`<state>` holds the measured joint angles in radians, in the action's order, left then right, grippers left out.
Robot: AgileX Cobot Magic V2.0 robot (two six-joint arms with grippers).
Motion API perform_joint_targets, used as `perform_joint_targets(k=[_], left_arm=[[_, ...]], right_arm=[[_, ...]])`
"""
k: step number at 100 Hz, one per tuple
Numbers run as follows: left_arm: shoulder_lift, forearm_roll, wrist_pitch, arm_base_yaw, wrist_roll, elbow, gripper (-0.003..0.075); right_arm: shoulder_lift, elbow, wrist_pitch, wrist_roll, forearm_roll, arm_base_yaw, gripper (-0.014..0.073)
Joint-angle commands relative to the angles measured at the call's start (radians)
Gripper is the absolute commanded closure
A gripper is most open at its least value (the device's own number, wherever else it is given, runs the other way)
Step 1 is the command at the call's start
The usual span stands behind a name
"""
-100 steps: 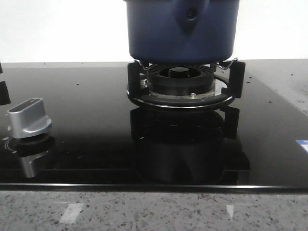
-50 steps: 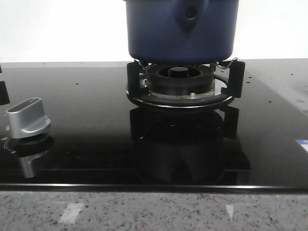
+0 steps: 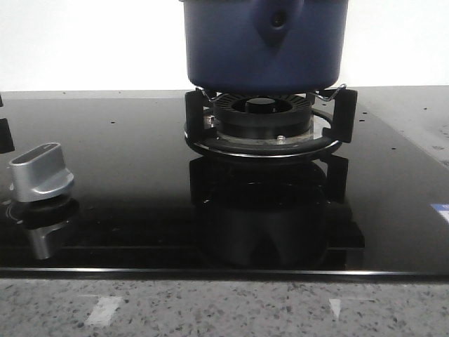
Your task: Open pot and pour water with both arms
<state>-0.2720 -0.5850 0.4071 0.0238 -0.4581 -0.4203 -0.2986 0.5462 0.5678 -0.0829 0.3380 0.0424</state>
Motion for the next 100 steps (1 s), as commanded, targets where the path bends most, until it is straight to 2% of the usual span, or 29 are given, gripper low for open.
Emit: perform_joint_targets(k=[1,13,25,35,49,74,100], left_arm=[[-0.037,-0.149,-0.041,-0.032,-0.15,-0.065,0.0351],[-0.08,-0.386,0.002,-0.093,-0.424,-0.105,0.0351],[-0.134,-0.604,0.07,-0.143,-0.685,-0.131,0.035],[-0.189,-0.744,0.101,-0.174,-0.829,-0.151,0.0317],[-0.264,-0.856,0.106,-0.197,-0.878,-0.185,0.0268],[-0.4,-0.868,0.18,-0.227,-0.956,-0.279,0.0268],[-0.532,-0.87,0.19,-0.349,-1.125,-0.408,0.0267]], right_arm=[[-0.018,0.037,-0.063,-0.019,-0.001,-0.008,0.0349],[-0.018,0.037,-0.069,-0.019,-0.001,-0.016,0.0267],[-0.018,0.037,-0.071,-0.019,-0.001,-0.018,0.0263],[-0.018,0.037,-0.071,-0.019,0.007,-0.018,0.0263],[-0.018,0.037,-0.065,-0.019,0.007,-0.018,0.0263],[-0.018,0.037,-0.065,-0.019,0.042,-0.018,0.0263],[-0.018,0.037,-0.056,-0.019,0.048,-0.018,0.0263]])
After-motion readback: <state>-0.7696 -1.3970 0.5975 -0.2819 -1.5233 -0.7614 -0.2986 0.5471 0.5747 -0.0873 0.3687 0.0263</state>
